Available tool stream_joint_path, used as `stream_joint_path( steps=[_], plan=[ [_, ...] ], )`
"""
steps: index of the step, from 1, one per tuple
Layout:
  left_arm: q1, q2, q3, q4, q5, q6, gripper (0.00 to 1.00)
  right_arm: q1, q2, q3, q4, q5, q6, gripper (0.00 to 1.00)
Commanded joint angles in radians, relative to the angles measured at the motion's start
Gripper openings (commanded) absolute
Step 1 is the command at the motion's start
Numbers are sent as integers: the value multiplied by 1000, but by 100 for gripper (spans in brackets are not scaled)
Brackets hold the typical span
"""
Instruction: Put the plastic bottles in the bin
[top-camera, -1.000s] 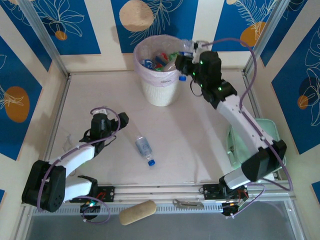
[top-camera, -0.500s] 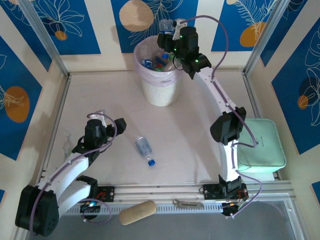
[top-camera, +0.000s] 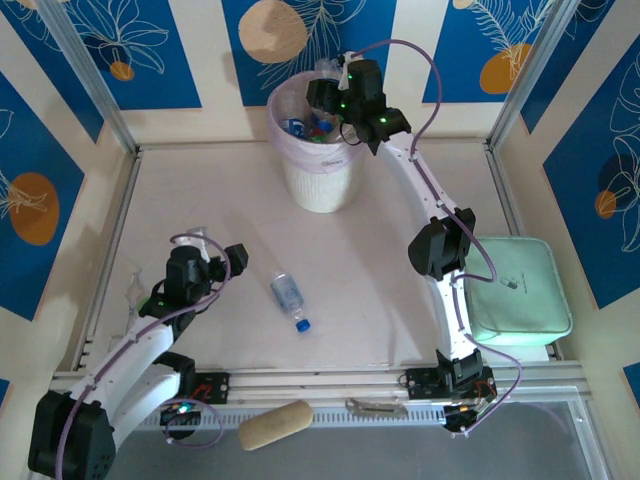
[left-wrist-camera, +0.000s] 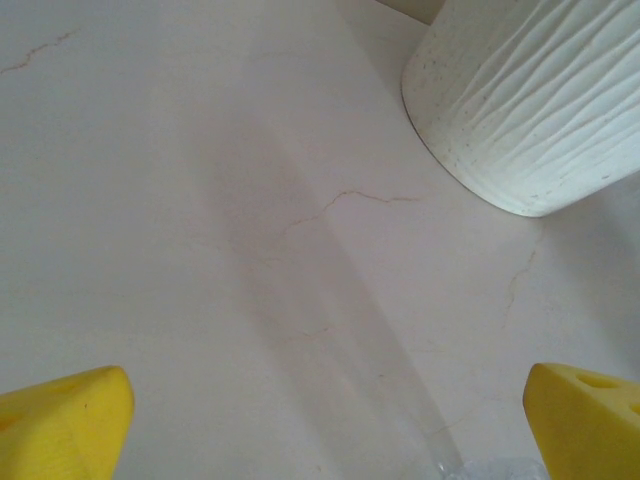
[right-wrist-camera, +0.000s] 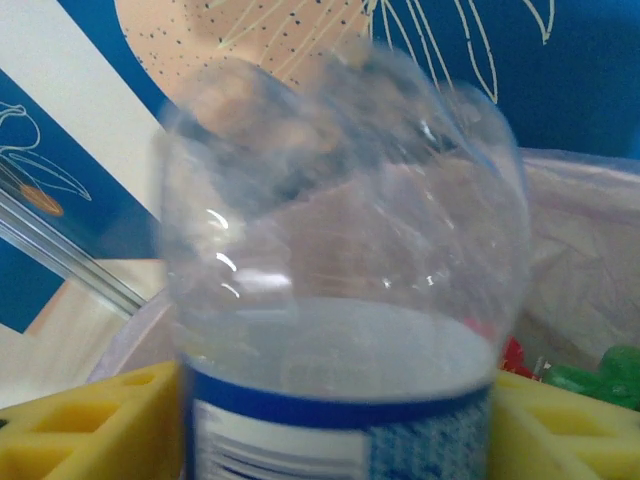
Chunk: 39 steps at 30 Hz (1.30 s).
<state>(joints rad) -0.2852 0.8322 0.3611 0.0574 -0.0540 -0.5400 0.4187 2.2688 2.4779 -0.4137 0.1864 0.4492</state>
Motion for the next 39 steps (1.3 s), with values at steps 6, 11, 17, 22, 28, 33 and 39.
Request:
stream_joint_path(
  steps=[6,11,17,22,28,33,39],
  plan=[
    [10,-31,10,-62,-5,20,100,3,-20,68,-12,1,-22,95],
    [8,-43,33,-108,6,6,100,25,-126,-7,-17,17,-89,99],
    [-37,-36,72,-178,1,-35,100,66,-360,-368,97,28,-147,99],
    [-173,-30,113,-280,-106,-74,100,74,-596,-768,239,22,-121,99],
    [-353,-30,135,-405,-254,-216,100,62,-828,-1158,269,50,-75,99],
    [-526,16,182,-498,-383,-301,100,55,-979,-1399,276,62,-6,99],
    [-702,169,270,-541,-475,-404,100,37,-1131,-1649,329,98,120,99]
  ],
)
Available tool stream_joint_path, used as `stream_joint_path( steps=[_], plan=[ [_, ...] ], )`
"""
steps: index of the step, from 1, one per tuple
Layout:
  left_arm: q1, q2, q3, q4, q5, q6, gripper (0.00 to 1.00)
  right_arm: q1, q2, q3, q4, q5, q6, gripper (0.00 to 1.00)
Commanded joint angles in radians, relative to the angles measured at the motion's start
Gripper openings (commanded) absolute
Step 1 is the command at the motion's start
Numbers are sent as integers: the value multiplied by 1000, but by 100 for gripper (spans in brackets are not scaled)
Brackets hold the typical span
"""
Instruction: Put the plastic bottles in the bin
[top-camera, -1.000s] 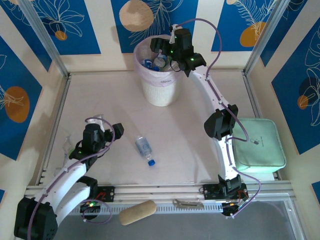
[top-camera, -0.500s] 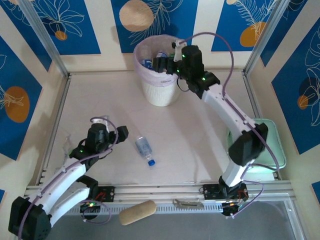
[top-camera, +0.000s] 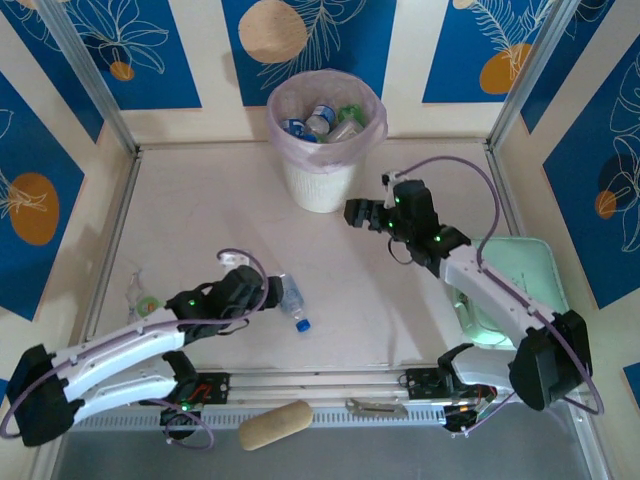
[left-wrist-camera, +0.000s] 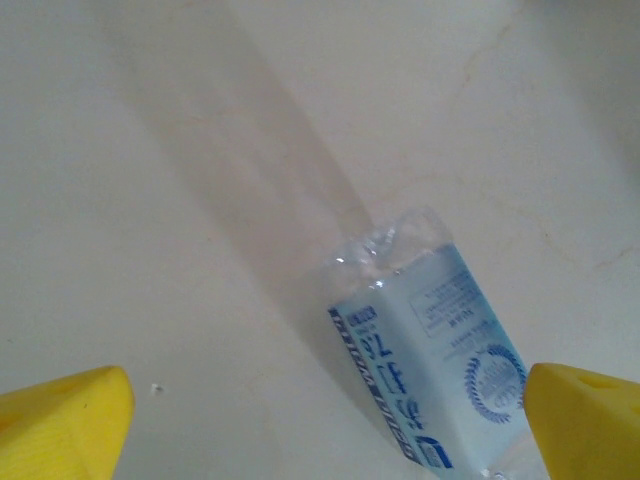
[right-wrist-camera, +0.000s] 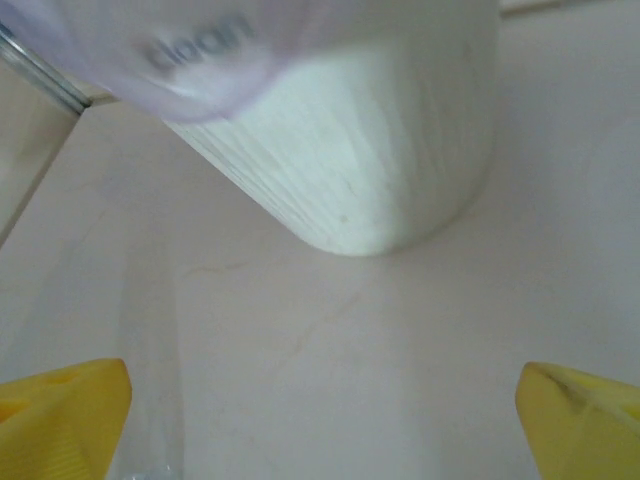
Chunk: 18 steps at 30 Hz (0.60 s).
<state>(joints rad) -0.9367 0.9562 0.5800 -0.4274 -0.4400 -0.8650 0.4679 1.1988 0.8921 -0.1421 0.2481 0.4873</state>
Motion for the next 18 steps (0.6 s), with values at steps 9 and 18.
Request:
stream_joint_path(
  steps=[9,18],
  plan=[
    [-137,309,170,-40,-103,-179,100,-77,-209,-189,88,69,106,99],
    [-136,501,260,26,-102,-169,100,-105,-261,-252,95,58,134,99]
  ],
)
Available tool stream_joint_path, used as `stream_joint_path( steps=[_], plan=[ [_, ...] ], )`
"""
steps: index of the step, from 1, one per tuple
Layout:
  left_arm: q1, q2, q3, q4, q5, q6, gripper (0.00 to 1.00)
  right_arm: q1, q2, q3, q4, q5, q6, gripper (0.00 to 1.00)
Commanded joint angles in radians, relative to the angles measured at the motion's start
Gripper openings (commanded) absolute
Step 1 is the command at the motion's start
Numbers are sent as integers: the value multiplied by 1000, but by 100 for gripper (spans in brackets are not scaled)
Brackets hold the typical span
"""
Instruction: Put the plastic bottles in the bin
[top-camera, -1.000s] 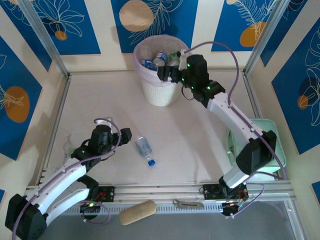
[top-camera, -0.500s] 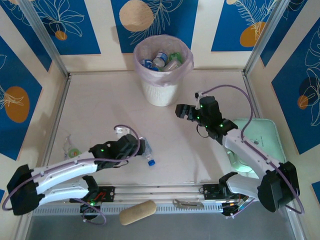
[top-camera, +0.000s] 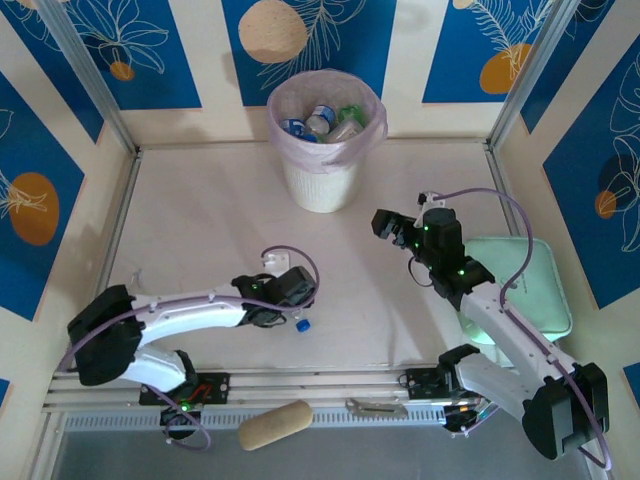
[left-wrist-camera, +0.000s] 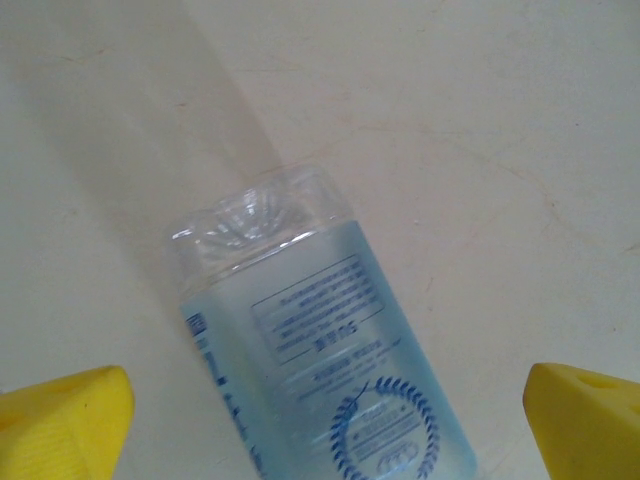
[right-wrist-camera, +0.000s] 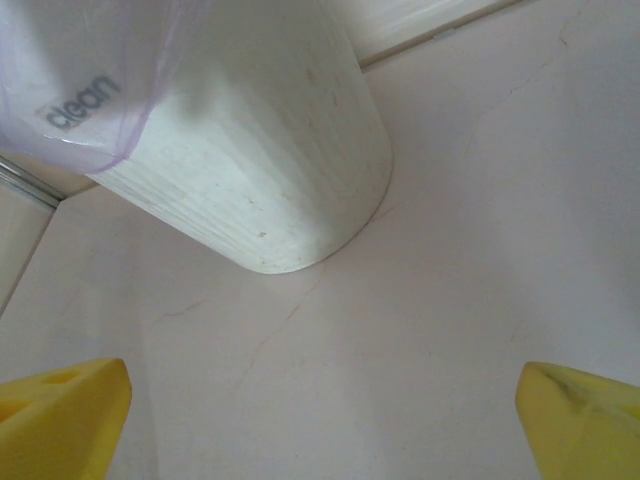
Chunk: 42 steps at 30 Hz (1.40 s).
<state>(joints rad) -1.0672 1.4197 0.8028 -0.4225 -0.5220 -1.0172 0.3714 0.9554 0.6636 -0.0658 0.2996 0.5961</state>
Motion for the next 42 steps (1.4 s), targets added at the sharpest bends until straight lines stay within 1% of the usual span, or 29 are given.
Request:
stream_joint_path(
  steps=[1,5,9,14,17,22,24,26,27,29,31,35,38,42],
  plan=[
    [-6,57,46,23,-12,-18,100,-11,-22,-28,19,3,25,99],
    [-5,113,62,39,22,-21,100,-22,-39,-40,18,5,25,99],
    [-1,147,62,46,25,-26,100,-34,-53,-48,21,1,27,99],
    [10,176,59,68,22,-5,96,-42,-62,-54,21,-5,34,99],
    [22,189,55,84,24,8,92,-45,-65,-56,21,-10,39,99],
    [35,182,30,119,25,20,77,-48,-69,-53,19,-13,42,99],
    [36,175,23,125,18,23,68,-49,-69,-51,19,-14,45,99],
    [36,167,18,129,9,28,61,-49,-68,-53,23,-16,49,99],
    [38,163,18,129,4,34,58,-50,-68,-52,23,-16,51,99],
    [39,149,19,129,-13,49,56,-50,-67,-54,26,-18,54,99],
    [44,129,22,134,-32,77,53,-52,-67,-53,25,-19,56,99],
    [69,58,36,159,-68,164,53,-52,-66,-54,26,-23,62,99],
    [101,-9,57,221,-78,282,52,-54,-59,-57,37,-27,71,99],
    [158,-67,123,326,-43,461,48,-53,-27,-62,62,-49,93,99]
  ],
)
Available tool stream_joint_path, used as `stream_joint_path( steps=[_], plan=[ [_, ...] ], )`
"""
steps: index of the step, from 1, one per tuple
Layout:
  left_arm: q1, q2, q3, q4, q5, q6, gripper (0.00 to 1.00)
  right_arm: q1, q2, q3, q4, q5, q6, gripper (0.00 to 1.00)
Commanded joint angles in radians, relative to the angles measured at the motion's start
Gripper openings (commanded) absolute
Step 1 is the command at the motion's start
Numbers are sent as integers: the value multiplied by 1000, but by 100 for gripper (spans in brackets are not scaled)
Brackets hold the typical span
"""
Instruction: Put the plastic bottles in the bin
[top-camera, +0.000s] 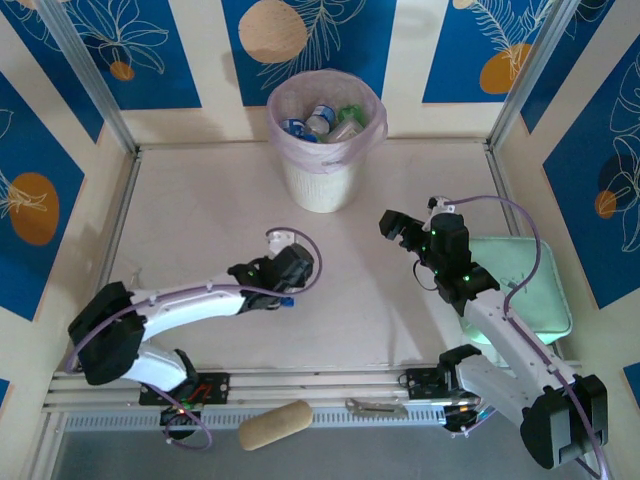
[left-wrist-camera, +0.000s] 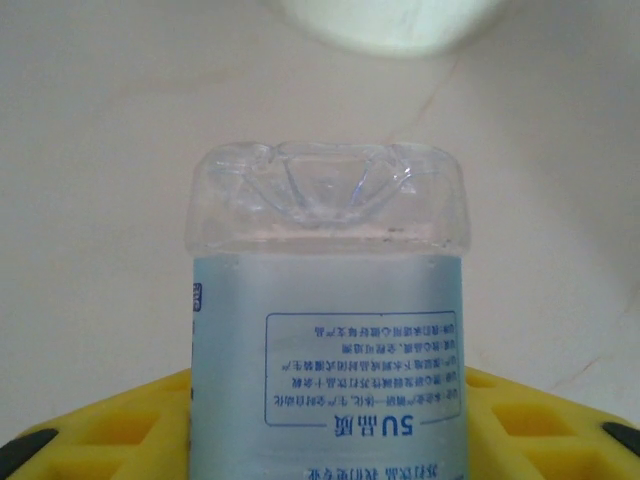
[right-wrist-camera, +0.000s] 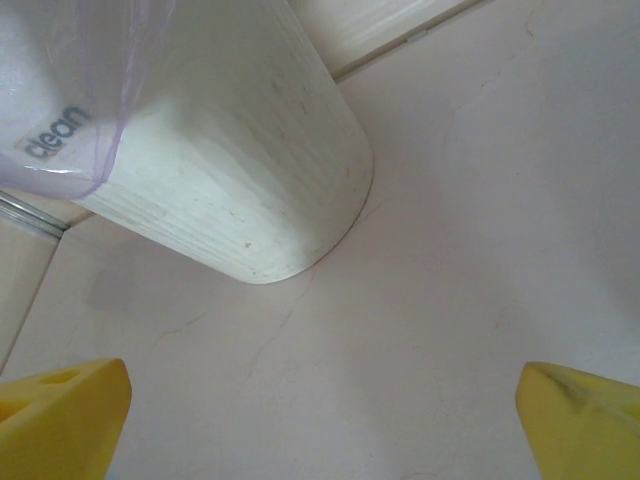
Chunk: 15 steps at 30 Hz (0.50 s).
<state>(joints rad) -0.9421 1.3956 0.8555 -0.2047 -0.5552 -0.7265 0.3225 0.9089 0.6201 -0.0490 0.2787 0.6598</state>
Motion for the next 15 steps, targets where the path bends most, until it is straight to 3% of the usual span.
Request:
stream_joint_path(
  steps=[1,15],
  plan=[
    [47,-46,94,131,2,208,48,-5,28,-20,51,-35,36,99],
    [254,148,577,253,313,443,48,3,99,-45,108,-103,109,99]
  ],
)
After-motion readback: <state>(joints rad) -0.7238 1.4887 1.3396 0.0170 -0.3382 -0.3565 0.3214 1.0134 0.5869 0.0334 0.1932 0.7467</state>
